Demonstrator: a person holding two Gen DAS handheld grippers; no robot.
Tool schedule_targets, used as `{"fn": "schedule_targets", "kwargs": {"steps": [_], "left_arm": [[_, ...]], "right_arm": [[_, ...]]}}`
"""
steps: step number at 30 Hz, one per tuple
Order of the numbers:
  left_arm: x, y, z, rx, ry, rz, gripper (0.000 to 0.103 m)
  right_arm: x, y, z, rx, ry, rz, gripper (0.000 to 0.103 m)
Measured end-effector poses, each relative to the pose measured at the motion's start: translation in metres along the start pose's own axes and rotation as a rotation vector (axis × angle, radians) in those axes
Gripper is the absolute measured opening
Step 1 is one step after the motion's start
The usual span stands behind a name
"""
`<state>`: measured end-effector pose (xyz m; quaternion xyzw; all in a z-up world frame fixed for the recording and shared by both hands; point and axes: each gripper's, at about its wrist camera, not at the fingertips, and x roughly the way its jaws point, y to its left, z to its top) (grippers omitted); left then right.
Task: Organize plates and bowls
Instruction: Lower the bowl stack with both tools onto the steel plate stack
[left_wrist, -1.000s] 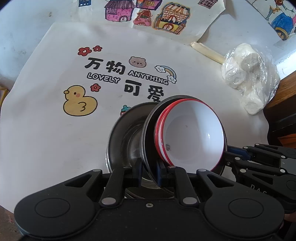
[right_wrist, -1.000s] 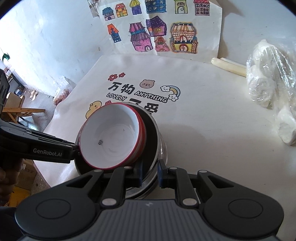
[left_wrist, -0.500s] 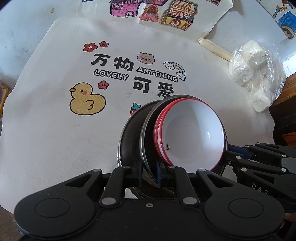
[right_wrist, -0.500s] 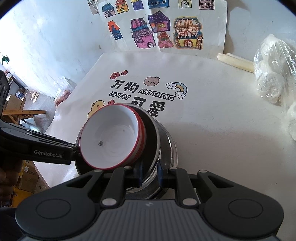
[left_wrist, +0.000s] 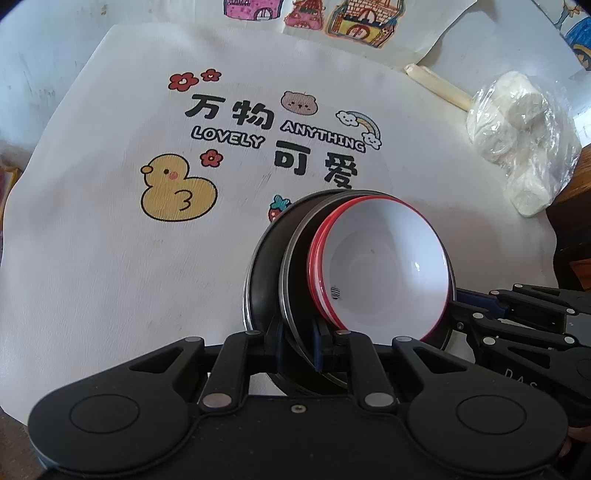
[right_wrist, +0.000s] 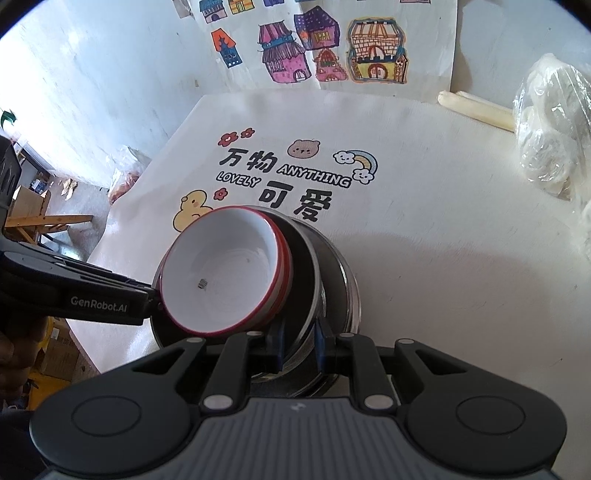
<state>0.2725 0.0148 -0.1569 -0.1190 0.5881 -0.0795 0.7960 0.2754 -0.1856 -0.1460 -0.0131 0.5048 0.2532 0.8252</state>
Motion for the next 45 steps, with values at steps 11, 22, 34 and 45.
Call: {"fn": "schedule_targets", "kwargs": {"steps": [11, 22, 34, 45], "left_arm": [[0.0021, 0.0011, 0.0013, -0.003, 0.010, 0.009, 0.016], [0.0016, 0.0003, 0.0013, -0.001, 0.008, 0.014, 0.016], [0.0008, -0.0009, 0.0022, 0.000, 0.004, 0.017, 0.015], [0.0011, -0.0012, 0.0030, 0.003, 0.003, 0.018, 0.014]], "right_arm": [[0.0037, 0.0010, 0.0003, 0.003, 0.018, 0.001, 0.019], [0.0048, 0.0015, 0.0003, 0.003, 0.023, 0.002, 0.019], [0.0047, 0.0015, -0.0005, 0.004, 0.023, 0.005, 0.021], [0.0048, 0.0016, -0.0012, 0.009, 0.025, 0.007, 0.021]]}}
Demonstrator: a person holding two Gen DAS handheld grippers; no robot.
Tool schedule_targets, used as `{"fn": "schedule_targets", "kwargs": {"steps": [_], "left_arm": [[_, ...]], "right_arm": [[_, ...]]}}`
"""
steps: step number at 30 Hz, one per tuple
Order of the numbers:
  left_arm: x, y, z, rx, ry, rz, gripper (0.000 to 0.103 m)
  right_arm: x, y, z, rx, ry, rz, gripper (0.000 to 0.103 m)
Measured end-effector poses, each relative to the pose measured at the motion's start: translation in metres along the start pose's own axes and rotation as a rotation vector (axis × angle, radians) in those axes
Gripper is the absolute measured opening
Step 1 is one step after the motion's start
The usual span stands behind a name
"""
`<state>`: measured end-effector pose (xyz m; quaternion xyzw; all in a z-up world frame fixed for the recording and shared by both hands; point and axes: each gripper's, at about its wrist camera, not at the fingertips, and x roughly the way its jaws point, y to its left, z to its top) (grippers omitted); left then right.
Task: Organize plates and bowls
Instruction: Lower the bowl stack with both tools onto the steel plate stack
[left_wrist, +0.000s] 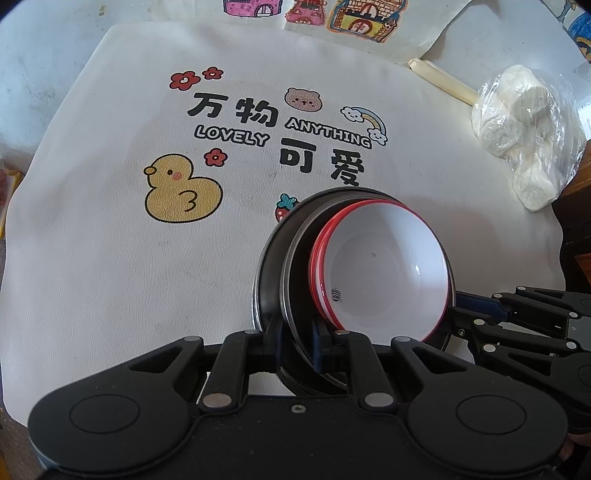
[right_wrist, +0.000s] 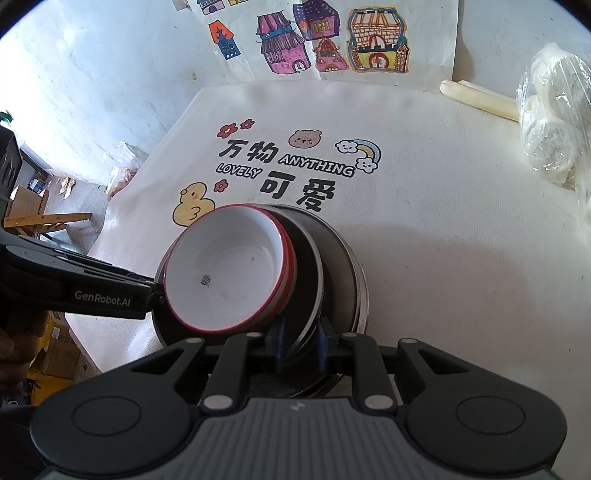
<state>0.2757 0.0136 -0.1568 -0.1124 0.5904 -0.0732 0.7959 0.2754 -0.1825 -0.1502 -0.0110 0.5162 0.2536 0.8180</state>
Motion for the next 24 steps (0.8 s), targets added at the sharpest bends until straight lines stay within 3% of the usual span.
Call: {"fn": "schedule_targets", "kwargs": {"steps": [24], "left_arm": [[-0.0005, -0.0020, -0.0014, 0.019, -0.002, 0.007, 0.016]], "right_arm": [[-0.0039, 0.0018, -0.0045, 0.028, -0.018, 0.002, 0.022]]}}
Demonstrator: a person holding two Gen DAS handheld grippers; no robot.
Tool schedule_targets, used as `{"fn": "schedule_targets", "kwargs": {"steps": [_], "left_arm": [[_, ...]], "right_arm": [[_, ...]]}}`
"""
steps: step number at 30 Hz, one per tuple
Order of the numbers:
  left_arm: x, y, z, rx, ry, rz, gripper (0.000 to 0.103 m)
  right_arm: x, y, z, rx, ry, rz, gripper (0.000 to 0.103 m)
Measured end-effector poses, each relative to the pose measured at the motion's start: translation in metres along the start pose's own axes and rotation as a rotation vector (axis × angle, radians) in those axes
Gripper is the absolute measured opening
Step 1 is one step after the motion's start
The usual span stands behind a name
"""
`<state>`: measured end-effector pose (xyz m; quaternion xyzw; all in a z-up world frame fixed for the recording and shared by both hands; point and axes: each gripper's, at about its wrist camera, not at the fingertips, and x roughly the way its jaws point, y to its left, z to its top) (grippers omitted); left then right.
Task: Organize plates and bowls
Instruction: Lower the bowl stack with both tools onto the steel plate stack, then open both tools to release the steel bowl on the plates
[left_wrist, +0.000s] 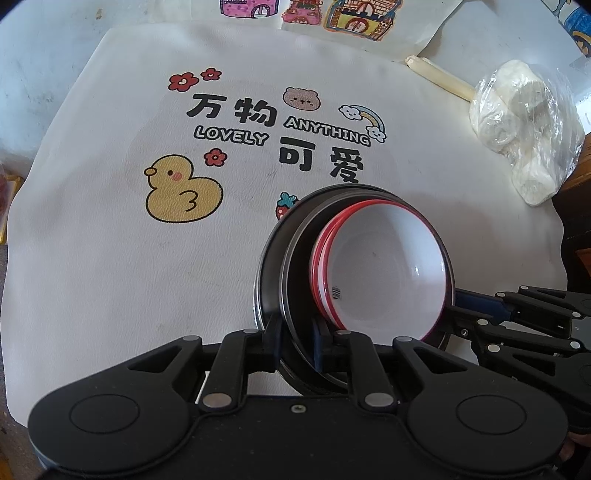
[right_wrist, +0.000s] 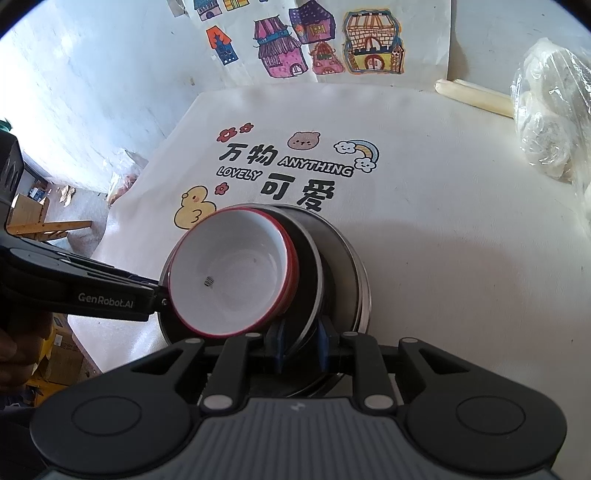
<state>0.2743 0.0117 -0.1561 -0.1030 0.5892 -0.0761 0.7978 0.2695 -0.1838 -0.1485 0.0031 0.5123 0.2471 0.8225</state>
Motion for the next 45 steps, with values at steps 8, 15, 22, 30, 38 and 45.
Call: {"fn": "schedule_targets", "kwargs": {"steps": [8, 15, 22, 30, 38, 45], "left_arm": [[-0.002, -0.001, -0.003, 0.013, -0.010, 0.012, 0.019], [-0.005, -0.002, -0.005, 0.035, -0.022, 0.018, 0.020], [-0.009, -0.004, -0.009, 0.085, -0.048, 0.086, 0.048], [-0.019, 0.007, -0.013, 0.065, -0.100, 0.090, 0.061], [-0.026, 0.009, -0.020, 0.053, -0.140, 0.134, 0.083], [-0.045, 0.005, -0.032, 0.043, -0.225, 0.152, 0.098]], "right_arm": [[-0.001, 0.000, -0.001, 0.010, 0.000, -0.009, 0.028], [-0.005, 0.000, -0.005, 0.018, -0.008, -0.029, 0.042], [-0.010, 0.002, -0.008, 0.018, -0.018, -0.067, 0.057], [-0.023, 0.006, -0.011, 0.004, -0.050, -0.100, 0.075], [-0.034, 0.006, -0.016, 0.002, -0.098, -0.120, 0.086], [-0.053, 0.003, -0.030, 0.015, -0.170, -0.152, 0.098]]}}
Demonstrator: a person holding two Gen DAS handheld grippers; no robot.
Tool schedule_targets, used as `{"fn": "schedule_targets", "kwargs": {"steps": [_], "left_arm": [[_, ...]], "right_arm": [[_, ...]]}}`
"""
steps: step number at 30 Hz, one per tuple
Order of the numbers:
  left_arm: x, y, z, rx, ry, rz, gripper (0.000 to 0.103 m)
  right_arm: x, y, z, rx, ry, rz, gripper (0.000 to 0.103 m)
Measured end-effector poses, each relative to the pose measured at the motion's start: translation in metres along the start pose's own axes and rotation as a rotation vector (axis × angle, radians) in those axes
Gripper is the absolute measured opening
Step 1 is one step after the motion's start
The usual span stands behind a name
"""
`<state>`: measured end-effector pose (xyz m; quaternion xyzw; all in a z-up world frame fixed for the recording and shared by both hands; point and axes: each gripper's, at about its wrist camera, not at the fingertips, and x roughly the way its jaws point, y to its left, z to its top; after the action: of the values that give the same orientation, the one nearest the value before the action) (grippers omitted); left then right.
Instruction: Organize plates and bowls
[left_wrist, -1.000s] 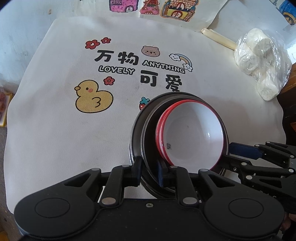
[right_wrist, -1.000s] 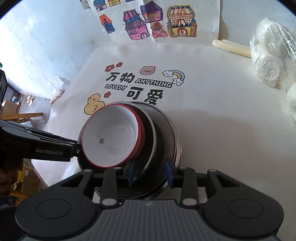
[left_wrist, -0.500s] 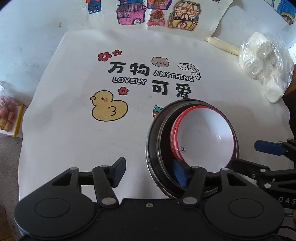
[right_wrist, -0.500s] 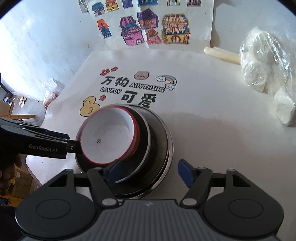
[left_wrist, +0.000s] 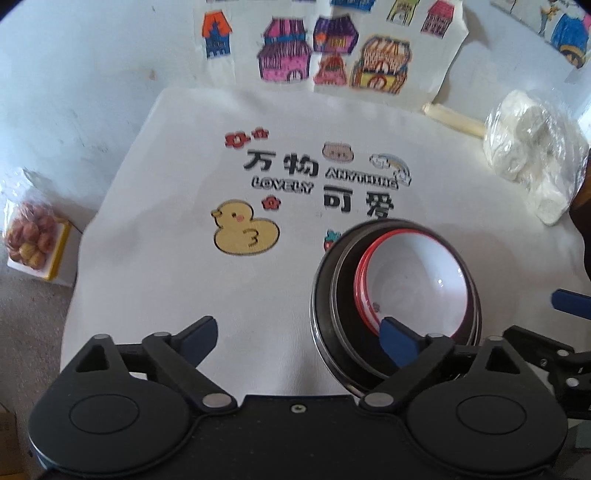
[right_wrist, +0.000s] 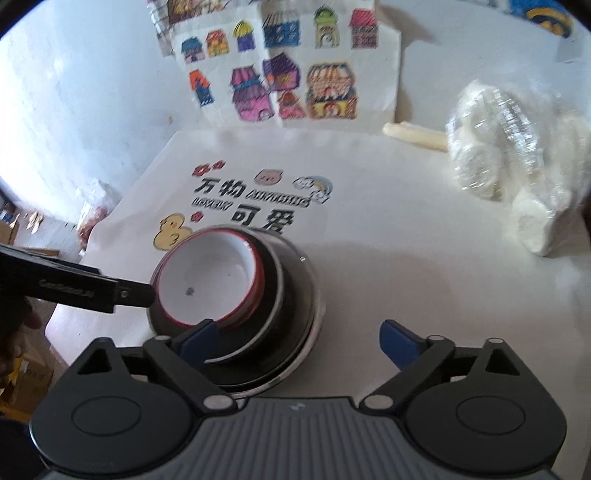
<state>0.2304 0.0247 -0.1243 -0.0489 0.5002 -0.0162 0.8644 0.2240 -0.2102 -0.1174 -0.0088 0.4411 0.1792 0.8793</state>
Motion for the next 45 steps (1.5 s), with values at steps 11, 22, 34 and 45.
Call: {"fn": "schedule_targets", "kwargs": {"steps": [11, 22, 34, 45], "left_arm": [[-0.051, -0.003, -0.035, -0.047, -0.142, -0.051, 0.102], [-0.099, -0.011, -0.087, -0.050, -0.209, -0.065, 0.102], [-0.116, 0.007, -0.112, -0.015, -0.228, -0.067, 0.102], [-0.134, 0.053, -0.120, 0.051, -0.313, -0.086, 0.102]], "right_arm": [[-0.060, -0.003, -0.016, 0.008, -0.154, -0.027, 0.103], [-0.119, 0.006, -0.046, 0.021, -0.247, -0.050, 0.103], [-0.132, 0.033, -0.098, 0.117, -0.260, -0.153, 0.103], [-0.128, 0.083, -0.097, 0.155, -0.293, -0.208, 0.103]]}}
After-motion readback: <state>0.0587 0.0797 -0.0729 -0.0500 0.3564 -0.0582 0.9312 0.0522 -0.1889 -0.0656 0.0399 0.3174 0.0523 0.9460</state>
